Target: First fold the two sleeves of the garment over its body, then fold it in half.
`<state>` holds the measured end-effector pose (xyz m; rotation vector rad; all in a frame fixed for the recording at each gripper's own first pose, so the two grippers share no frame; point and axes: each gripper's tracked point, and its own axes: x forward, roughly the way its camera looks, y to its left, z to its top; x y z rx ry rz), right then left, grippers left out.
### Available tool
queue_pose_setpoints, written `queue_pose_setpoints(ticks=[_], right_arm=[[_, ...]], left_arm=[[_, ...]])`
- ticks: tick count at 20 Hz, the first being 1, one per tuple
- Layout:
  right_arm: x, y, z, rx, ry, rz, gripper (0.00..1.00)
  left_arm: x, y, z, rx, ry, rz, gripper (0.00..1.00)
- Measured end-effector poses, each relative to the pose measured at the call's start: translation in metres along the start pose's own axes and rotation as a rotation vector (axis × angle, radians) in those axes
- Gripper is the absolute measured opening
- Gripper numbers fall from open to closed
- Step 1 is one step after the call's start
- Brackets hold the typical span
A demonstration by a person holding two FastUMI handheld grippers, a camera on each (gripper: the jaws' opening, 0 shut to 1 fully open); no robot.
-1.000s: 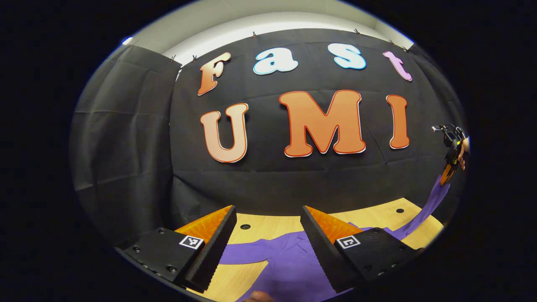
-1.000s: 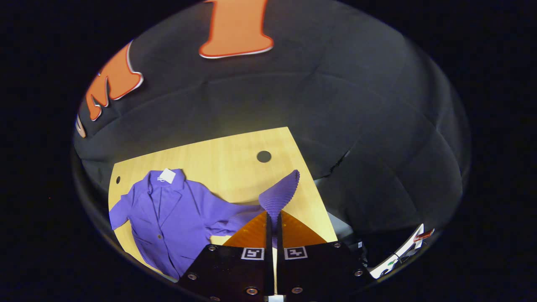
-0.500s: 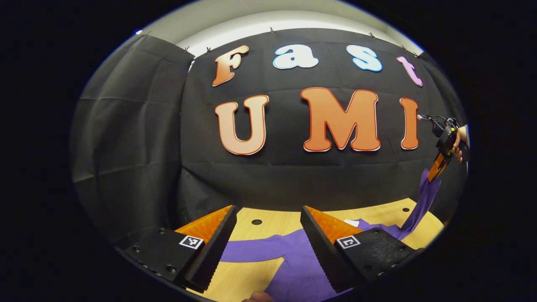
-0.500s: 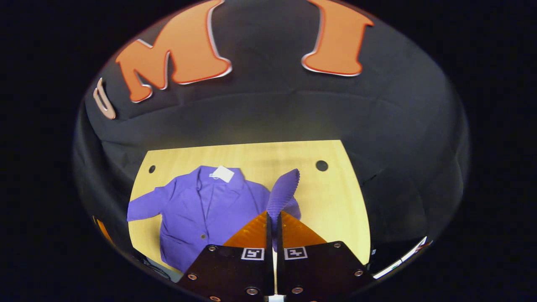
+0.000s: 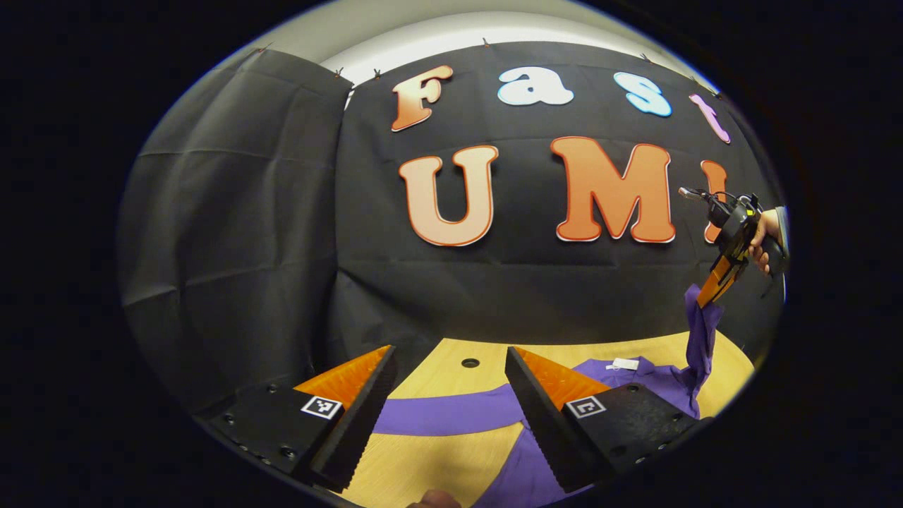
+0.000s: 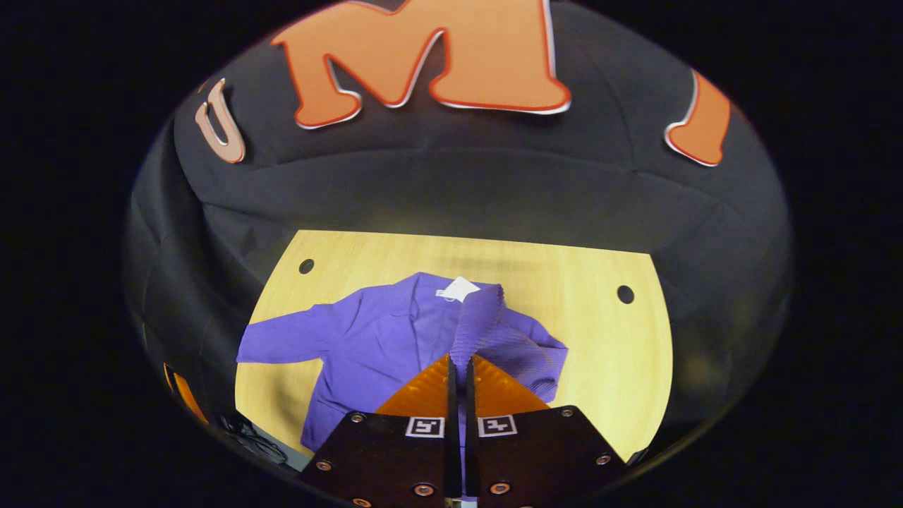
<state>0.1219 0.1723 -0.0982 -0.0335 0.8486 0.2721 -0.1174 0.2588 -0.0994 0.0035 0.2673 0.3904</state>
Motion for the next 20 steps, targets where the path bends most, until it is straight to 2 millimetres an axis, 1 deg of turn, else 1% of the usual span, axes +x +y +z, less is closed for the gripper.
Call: queue_pose_setpoints(ticks=[3, 5, 7, 9, 10, 11, 12, 13, 14, 15, 17, 19, 20], right_arm=[[0.02, 0.043, 0.001, -0.053, 0.013, 0.015, 0.03], [0.037, 0.068, 0.0, -0.077, 0.03, 0.027, 0.03], [0.048, 0.095, -0.007, -0.116, 0.05, 0.04, 0.03], [0.06, 0.126, -0.024, -0.143, 0.092, 0.082, 0.04], [0.062, 0.138, -0.029, -0.152, 0.1, 0.11, 0.05], [0.063, 0.15, -0.034, -0.157, 0.101, 0.149, 0.13], [0.063, 0.16, -0.037, -0.156, 0.103, 0.184, 0.17], [0.058, 0.168, -0.037, -0.148, 0.09, 0.213, 0.29], [0.055, 0.169, -0.035, -0.145, 0.076, 0.225, 0.34], [0.05, 0.168, -0.03, -0.143, 0.051, 0.233, 0.46], [0.033, 0.158, -0.015, -0.127, -0.024, 0.239, 0.54], [0.009, 0.136, 0.004, -0.083, -0.116, 0.232, 0.66], [-0.004, 0.122, 0.014, -0.053, -0.167, 0.228, 0.71]], left_arm=[[0.001, 0.026, -0.011, -0.006, 0.02, 0.036, 0.99], [0.003, 0.04, -0.018, -0.011, 0.034, 0.059, 0.99], [0.004, 0.055, -0.025, -0.015, 0.05, 0.084, 0.99], [0.004, 0.069, -0.035, -0.019, 0.069, 0.107, 0.99], [0.005, 0.074, -0.04, -0.023, 0.081, 0.115, 0.99], [0.005, 0.076, -0.044, -0.027, 0.093, 0.119, 0.99], [0.006, 0.077, -0.048, -0.03, 0.106, 0.12, 0.99], [0.008, 0.076, -0.051, -0.029, 0.115, 0.12, 0.99], [0.011, 0.075, -0.052, -0.023, 0.122, 0.118, 0.99], [0.014, 0.076, -0.054, -0.015, 0.123, 0.12, 0.99], [0.022, 0.074, -0.055, -0.009, 0.13, 0.11, 0.99], [0.035, 0.071, -0.055, -0.004, 0.147, 0.096, 0.99], [0.043, 0.069, -0.056, -0.008, 0.163, 0.082, 0.99]])
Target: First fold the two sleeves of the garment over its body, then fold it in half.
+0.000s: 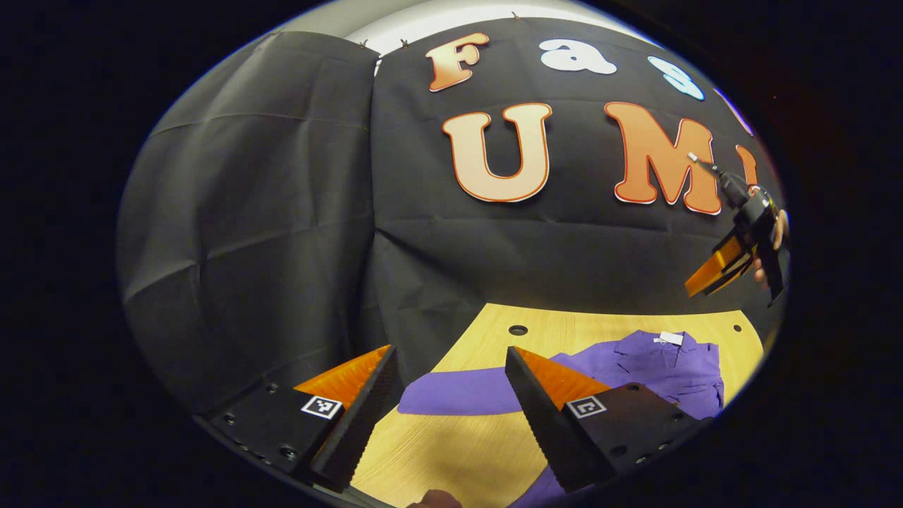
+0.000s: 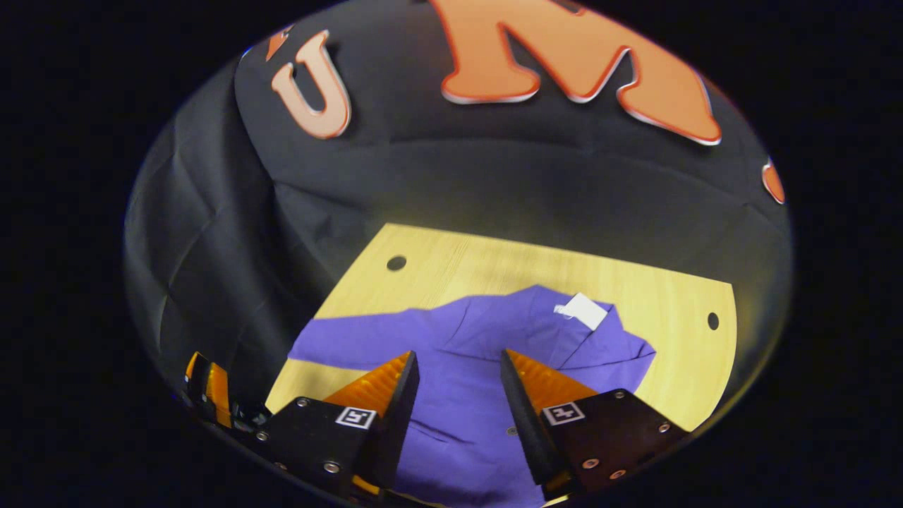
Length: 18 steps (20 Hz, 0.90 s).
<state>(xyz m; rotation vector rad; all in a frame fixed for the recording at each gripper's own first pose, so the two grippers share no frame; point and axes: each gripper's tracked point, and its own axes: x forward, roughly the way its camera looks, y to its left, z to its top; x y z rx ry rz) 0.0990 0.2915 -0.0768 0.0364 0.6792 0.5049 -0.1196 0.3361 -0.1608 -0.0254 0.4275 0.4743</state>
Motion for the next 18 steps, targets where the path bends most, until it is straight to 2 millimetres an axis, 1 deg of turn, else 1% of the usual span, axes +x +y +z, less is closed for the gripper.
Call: queue_pose_setpoints(ticks=[1, 2, 3, 5, 8, 9, 11, 13, 14, 16, 18], right_arm=[[-0.014, -0.011, 0.012, 0.025, -0.055, -0.005, 0.8], [-0.032, -0.023, 0.02, 0.049, -0.103, -0.017, 0.83], [-0.05, -0.038, 0.027, 0.065, -0.145, -0.034, 0.89], [-0.084, -0.07, 0.033, 0.08, -0.224, -0.09, 0.93], [-0.127, -0.106, 0.041, 0.103, -0.332, -0.168, 0.94], [-0.14, -0.112, 0.039, 0.112, -0.361, -0.185, 0.94], [-0.164, -0.128, 0.032, 0.118, -0.403, -0.228, 0.94], [-0.18, -0.142, 0.025, 0.109, -0.433, -0.275, 0.94], [-0.188, -0.146, 0.022, 0.103, -0.448, -0.296, 0.94], [-0.201, -0.149, 0.02, 0.079, -0.481, -0.322, 0.94], [-0.217, -0.147, 0.019, 0.042, -0.523, -0.347, 0.94]], left_arm=[[0.009, -0.003, -0.001, -0.003, 0.018, -0.017, 0.99], [0.019, -0.006, -0.001, -0.006, 0.043, -0.031, 0.99], [0.03, -0.009, -0.003, -0.01, 0.065, -0.043, 0.99], [0.048, -0.013, -0.006, -0.009, 0.123, -0.063, 0.99], [0.075, -0.013, -0.015, -0.021, 0.208, -0.1, 0.99], [0.083, -0.012, -0.019, -0.037, 0.237, -0.114, 1.0], [0.098, -0.004, -0.038, -0.062, 0.33, -0.118, 1.0], [0.112, 0.003, -0.051, -0.062, 0.387, -0.113, 1.0], [0.12, 0.006, -0.062, -0.053, 0.419, -0.107, 1.0], [0.132, 0.011, -0.075, -0.042, 0.493, -0.113, 1.0], [0.145, 0.014, -0.089, -0.038, 0.57, -0.122, 1.0]])
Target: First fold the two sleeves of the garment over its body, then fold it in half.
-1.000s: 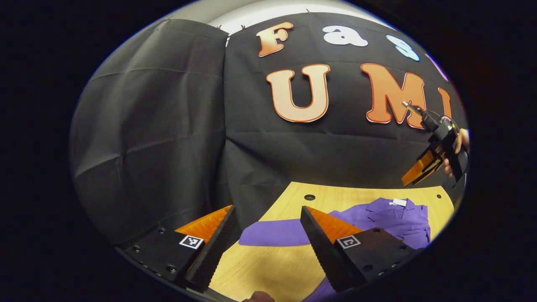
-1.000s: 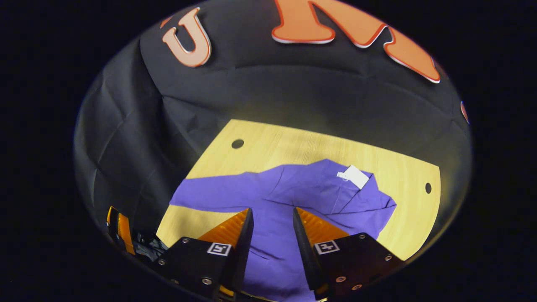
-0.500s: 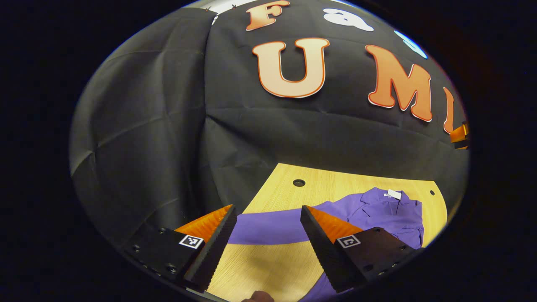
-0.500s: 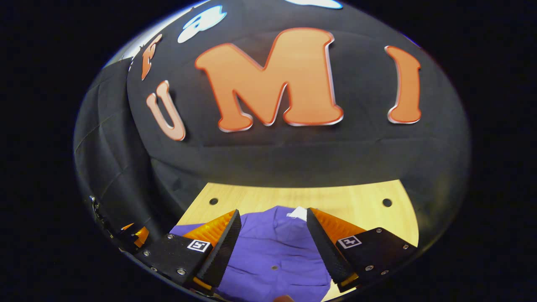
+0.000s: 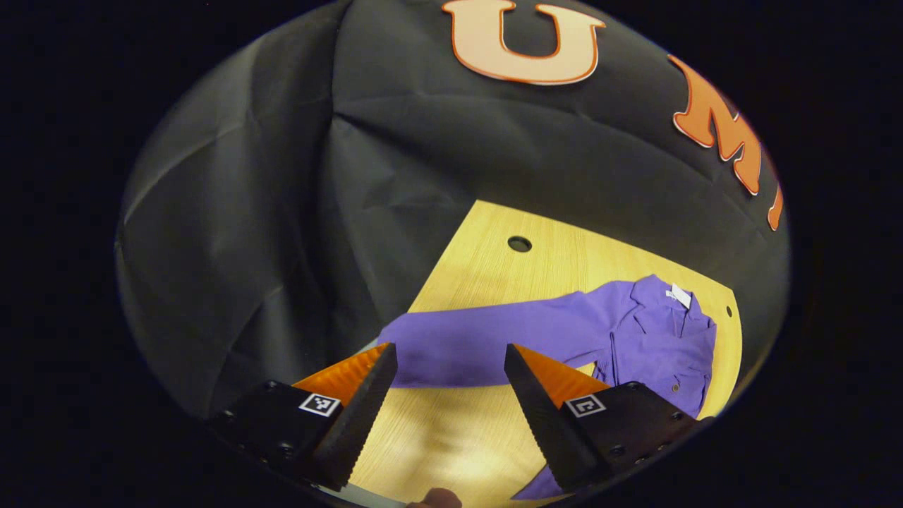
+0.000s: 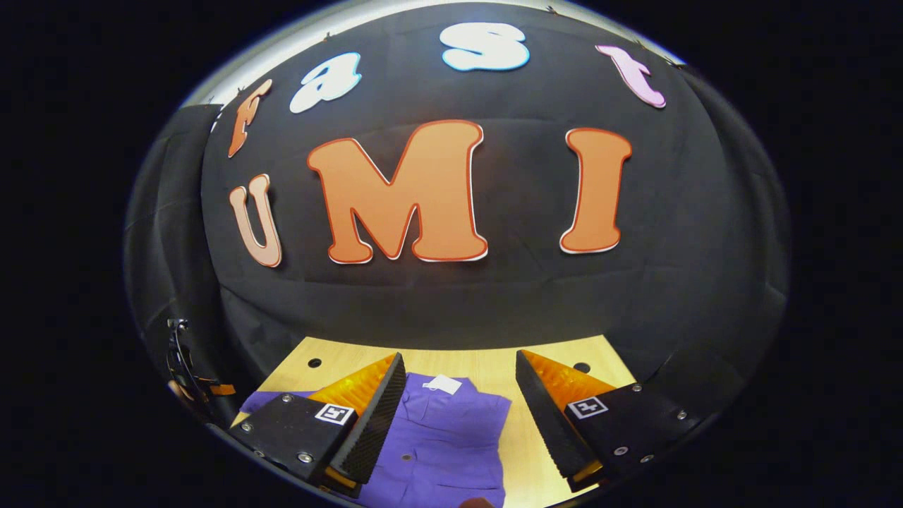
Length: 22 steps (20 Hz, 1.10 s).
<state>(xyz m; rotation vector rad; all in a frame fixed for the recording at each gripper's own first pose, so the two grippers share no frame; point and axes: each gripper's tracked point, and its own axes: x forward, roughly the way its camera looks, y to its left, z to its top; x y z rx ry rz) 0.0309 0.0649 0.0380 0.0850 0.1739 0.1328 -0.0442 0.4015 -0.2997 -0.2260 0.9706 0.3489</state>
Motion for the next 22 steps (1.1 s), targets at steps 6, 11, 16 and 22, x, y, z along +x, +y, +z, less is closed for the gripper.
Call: queue_pose_setpoints(ticks=[6, 11, 16, 22], right_arm=[[-0.028, 0.004, 0.022, -0.018, -0.074, -0.032, 0.94], [-0.036, 0.007, 0.013, -0.061, -0.065, -0.042, 0.94], [-0.04, 0.015, 0.005, -0.134, -0.044, -0.033, 0.94], [-0.042, 0.01, 0.002, -0.13, -0.034, -0.03, 0.94]], left_arm=[[0.046, 0.033, -0.016, -0.017, 0.211, -0.005, 1.0], [0.083, 0.042, -0.055, -0.051, 0.405, -0.023, 0.99], [0.108, 0.06, -0.069, -0.046, 0.501, -0.01, 0.98], [0.123, 0.068, -0.093, -0.127, 0.561, 0.015, 0.98]])
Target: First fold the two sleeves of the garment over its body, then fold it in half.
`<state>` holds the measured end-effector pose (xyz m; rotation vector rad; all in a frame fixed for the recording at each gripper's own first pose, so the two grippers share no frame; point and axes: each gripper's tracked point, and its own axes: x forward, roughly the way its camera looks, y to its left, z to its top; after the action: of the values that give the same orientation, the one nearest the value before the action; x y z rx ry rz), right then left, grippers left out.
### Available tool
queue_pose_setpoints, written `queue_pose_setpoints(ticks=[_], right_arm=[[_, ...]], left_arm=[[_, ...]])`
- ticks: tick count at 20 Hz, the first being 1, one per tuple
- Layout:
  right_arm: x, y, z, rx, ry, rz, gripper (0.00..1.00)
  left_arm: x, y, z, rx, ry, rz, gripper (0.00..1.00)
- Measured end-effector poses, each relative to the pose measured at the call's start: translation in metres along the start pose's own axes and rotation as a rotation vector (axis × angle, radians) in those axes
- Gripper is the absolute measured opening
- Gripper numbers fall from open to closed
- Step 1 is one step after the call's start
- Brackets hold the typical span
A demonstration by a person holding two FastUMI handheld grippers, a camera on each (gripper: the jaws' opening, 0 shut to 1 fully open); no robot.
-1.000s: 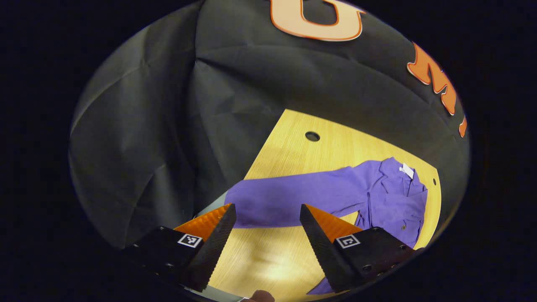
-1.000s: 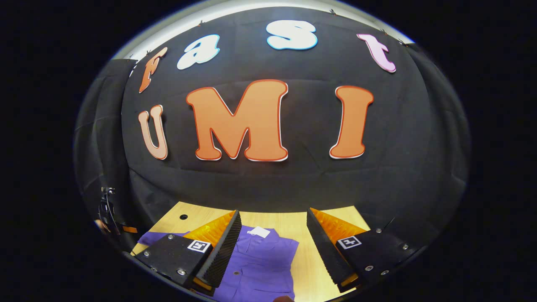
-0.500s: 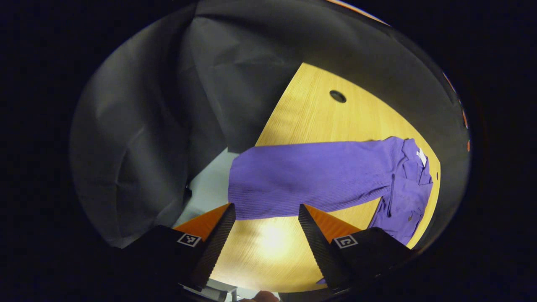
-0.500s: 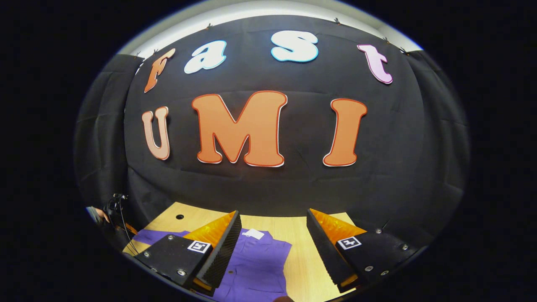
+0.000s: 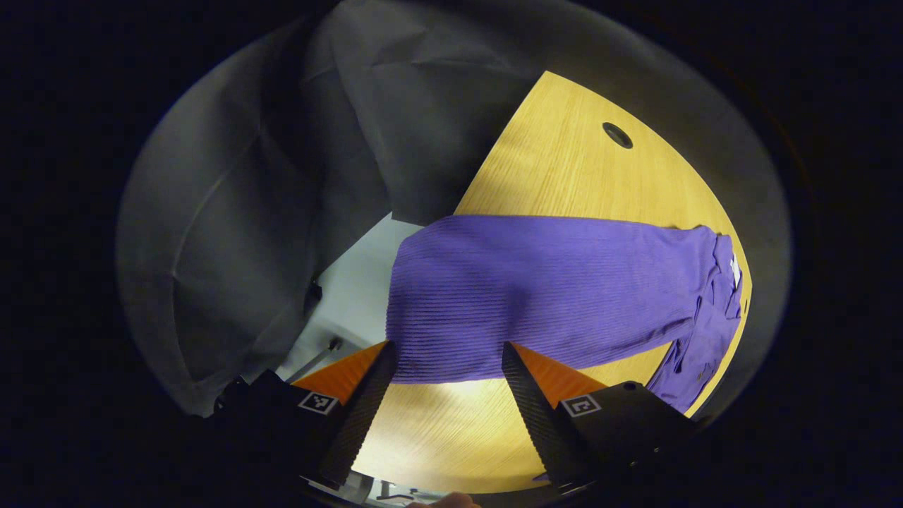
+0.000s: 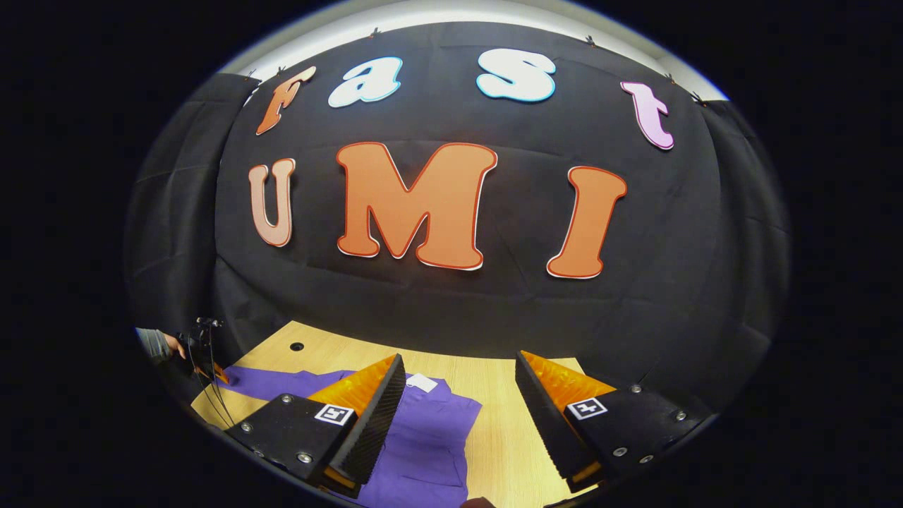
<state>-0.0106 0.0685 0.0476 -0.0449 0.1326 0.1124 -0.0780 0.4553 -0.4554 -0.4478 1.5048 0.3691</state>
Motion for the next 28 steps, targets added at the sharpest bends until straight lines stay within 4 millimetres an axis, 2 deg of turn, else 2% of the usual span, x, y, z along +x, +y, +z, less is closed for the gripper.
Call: queue_pose_setpoints(ticks=[3, 5, 7, 8, 10, 11, 12, 14, 17, 21, 24, 28], right_arm=[[0.002, -0.006, -0.005, 0.003, 0.008, -0.005, 0.94], [0.001, -0.007, -0.006, 0.004, 0.008, -0.002, 0.94], [0.002, -0.009, -0.01, 0.01, 0.014, -0.001, 0.94], [0.003, -0.01, -0.013, 0.013, 0.019, 0.0, 0.94], [0.004, -0.013, -0.017, 0.017, 0.025, 0.005, 0.94], [0.006, -0.013, -0.018, 0.016, 0.028, 0.004, 0.94], [0.006, -0.014, -0.019, 0.016, 0.029, 0.006, 0.94], [0.008, -0.016, -0.021, 0.016, 0.031, 0.007, 0.94], [0.005, -0.019, -0.026, 0.018, 0.038, 0.013, 0.94], [0.006, -0.027, -0.018, 0.04, 0.019, 0.021, 0.94], [0.006, -0.031, -0.011, 0.05, -0.003, 0.031, 0.94], [0.002, -0.042, -0.008, 0.048, -0.023, 0.039, 0.94]], left_arm=[[0.004, 0.003, -0.001, -0.023, 0.009, 0.039, 0.98], [0.007, 0.014, -0.003, -0.018, 0.023, 0.096, 0.73], [0.006, 0.014, -0.002, -0.014, 0.027, 0.099, 0.54], [0.008, 0.016, 0.003, -0.029, -0.002, 0.113, 0.52], [0.009, 0.014, 0.006, -0.017, 0.004, 0.12, 0.21], [0.008, 0.015, 0.005, -0.018, -0.006, 0.117, 0.21], [0.007, 0.014, 0.004, -0.02, 0.002, 0.121, 0.11], [0.009, 0.013, 0.005, -0.02, -0.005, 0.119, 0.08], [0.001, 0.005, 0.01, -0.021, -0.035, 0.093, 0.04], [-0.033, -0.02, 0.015, 0.032, -0.08, 0.062, 0.03], [-0.064, -0.054, 0.021, 0.097, -0.131, 0.027, 0.03], [-0.109, -0.114, 0.025, 0.187, -0.2, -0.025, 0.03]])
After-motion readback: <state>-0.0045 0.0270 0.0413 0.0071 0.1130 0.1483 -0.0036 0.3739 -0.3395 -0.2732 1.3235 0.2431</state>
